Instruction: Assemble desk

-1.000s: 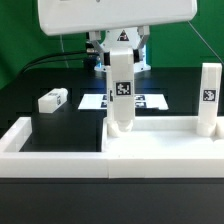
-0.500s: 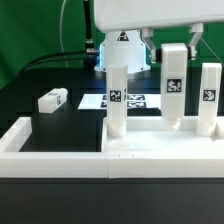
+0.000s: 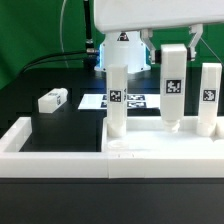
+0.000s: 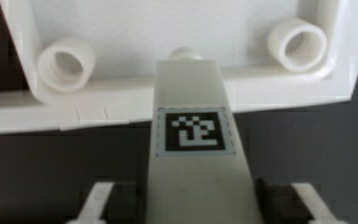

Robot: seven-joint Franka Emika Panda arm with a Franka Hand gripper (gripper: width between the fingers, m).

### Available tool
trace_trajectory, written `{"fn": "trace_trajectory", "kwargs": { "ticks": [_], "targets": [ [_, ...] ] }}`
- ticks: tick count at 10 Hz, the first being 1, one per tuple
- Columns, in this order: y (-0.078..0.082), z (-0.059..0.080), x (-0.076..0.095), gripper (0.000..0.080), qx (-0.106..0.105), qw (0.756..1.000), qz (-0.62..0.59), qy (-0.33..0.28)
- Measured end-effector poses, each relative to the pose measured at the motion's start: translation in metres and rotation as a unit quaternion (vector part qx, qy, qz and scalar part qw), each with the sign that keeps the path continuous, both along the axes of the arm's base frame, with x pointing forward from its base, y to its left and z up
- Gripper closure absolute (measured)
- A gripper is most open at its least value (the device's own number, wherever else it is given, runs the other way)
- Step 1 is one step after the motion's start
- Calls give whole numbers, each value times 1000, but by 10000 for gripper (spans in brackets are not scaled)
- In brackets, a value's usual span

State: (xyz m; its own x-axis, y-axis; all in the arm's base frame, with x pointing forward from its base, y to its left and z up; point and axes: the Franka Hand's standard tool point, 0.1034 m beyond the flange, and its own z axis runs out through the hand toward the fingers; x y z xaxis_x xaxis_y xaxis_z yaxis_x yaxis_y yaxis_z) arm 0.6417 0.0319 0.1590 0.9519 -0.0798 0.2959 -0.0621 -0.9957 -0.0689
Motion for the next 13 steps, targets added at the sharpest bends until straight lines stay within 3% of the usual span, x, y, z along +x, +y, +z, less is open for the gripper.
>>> {"fn": "trace_trajectory", "kwargs": {
  "ticks": [1,3,8,10,13],
  "targets": [
    [13,2,0,512,-4,999,0,-44],
    [42,-3,-6,512,2,998,1,-55],
    [46,-11,-8,512,1,999,3,-50],
    [68,-13,-14,512,3,999,18,-44],
    [66,-19,-17,512,1,999,21,-41]
  ]
}}
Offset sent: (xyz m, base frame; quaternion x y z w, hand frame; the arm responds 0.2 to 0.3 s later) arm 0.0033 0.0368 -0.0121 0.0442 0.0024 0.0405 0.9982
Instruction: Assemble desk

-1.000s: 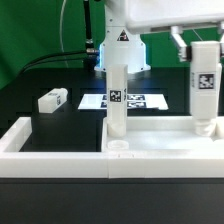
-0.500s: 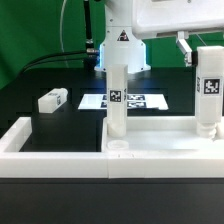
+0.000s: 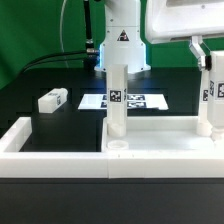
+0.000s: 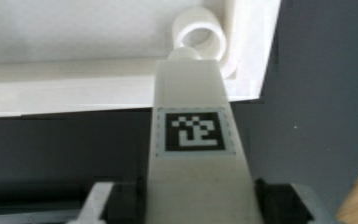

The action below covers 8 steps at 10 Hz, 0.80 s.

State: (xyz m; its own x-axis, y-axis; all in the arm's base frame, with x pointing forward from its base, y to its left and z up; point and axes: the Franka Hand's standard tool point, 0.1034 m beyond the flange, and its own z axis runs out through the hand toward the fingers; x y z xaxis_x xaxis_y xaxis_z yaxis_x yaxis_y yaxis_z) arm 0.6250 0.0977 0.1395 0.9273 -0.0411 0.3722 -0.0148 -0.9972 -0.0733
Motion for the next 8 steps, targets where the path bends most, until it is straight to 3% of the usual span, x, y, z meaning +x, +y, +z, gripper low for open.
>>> {"fn": "trace_trajectory", "kwargs": {
  "ticks": [8],
  "targets": [
    [5,-8,2,512,-6,1000,16,3]
  ]
}}
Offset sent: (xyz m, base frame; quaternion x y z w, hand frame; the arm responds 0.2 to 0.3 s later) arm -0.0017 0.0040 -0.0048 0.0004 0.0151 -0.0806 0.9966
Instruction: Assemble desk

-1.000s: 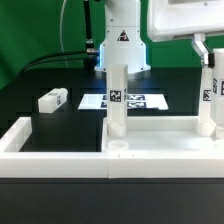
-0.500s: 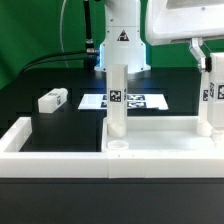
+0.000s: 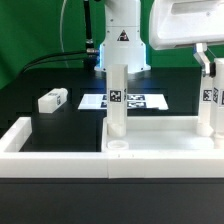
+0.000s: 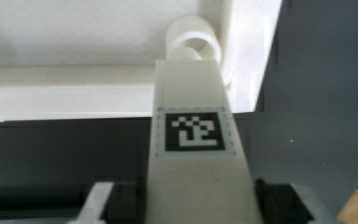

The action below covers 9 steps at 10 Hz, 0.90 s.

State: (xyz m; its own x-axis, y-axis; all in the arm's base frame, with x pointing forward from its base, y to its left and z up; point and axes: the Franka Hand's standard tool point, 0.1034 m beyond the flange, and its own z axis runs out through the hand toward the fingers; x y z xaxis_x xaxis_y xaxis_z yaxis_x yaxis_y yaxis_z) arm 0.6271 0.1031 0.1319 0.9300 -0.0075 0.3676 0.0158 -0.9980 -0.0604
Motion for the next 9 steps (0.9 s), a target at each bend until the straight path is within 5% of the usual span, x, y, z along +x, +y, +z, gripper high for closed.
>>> {"fn": "trace_trajectory", "kwargs": {
  "ticks": [9],
  "targets": [
    [6,-9,-12,512,0,1000,-3,-3]
  ]
}}
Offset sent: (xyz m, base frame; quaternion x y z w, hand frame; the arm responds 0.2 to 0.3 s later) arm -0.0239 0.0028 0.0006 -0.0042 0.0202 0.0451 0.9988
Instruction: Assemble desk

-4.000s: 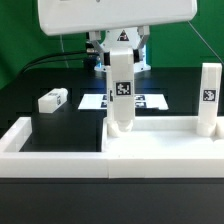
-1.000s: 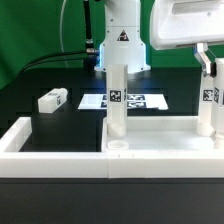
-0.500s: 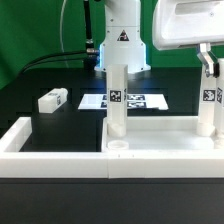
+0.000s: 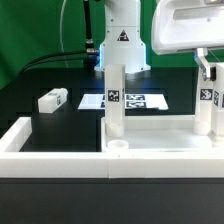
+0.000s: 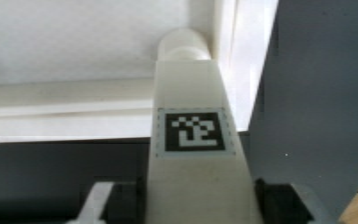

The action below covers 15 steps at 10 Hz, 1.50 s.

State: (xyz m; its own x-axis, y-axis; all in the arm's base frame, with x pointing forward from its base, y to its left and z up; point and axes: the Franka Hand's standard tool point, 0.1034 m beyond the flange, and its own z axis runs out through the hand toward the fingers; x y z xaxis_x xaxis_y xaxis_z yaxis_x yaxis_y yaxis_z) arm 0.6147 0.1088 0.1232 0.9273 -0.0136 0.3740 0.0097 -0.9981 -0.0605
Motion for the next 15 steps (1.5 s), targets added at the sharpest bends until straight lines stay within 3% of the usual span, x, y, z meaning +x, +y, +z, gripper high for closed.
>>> {"fn": "trace_trajectory", "kwargs": {
  "ticks": [5,13,15],
  "targets": [
    [1,-10,2,512,-4,1000,3,-8],
    [-5,-11,7,512,-14,1000,17,-21],
    [-9,-3,10,223,-13,1000,14,-18]
  ]
}}
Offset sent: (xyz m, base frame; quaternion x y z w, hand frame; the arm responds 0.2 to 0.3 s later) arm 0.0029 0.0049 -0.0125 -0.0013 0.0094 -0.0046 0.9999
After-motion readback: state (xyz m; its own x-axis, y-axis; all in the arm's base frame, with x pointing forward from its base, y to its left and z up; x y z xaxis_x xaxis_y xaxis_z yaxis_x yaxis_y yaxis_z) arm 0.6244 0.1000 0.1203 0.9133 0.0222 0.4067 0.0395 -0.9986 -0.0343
